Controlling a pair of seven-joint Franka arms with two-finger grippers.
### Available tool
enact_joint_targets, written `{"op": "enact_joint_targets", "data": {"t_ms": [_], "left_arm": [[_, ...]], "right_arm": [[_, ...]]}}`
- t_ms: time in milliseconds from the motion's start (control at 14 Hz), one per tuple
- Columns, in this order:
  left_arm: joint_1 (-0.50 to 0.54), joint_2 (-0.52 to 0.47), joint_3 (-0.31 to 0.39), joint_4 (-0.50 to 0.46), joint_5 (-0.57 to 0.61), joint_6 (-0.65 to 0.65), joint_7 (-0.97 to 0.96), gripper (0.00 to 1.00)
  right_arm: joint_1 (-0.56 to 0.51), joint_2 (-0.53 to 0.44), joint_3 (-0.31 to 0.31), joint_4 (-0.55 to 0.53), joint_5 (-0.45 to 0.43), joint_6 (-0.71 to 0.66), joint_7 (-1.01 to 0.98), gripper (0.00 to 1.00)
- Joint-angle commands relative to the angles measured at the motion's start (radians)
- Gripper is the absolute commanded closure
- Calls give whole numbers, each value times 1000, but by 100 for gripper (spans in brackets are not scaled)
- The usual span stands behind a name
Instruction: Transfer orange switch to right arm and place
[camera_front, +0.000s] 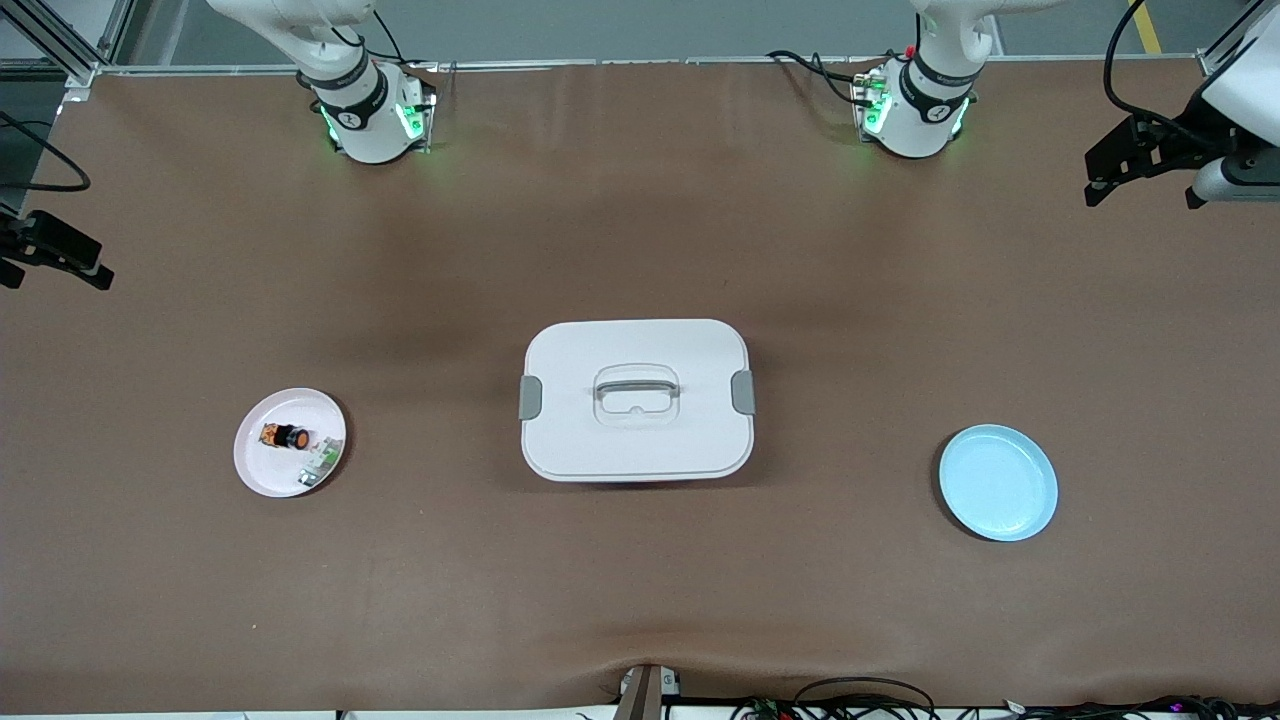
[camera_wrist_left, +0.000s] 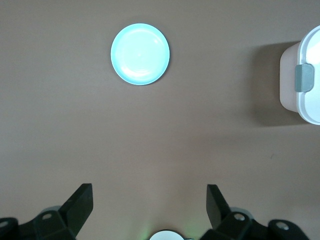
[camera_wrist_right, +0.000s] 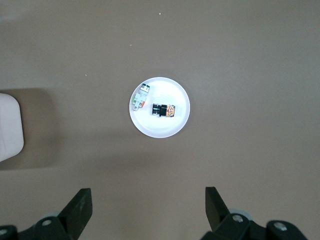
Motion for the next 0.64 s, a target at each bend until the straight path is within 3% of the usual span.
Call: {"op": "enact_joint_targets", "data": {"t_ms": [0, 571], "left_arm": [[7, 0, 1, 19, -23, -8, 21, 0], [7, -1, 1, 17, -70, -15, -36, 0]], "right_arm": [[-9, 10, 4, 43, -17, -12, -6, 0], [-12, 14, 3, 46, -8, -15, -5, 0]]}}
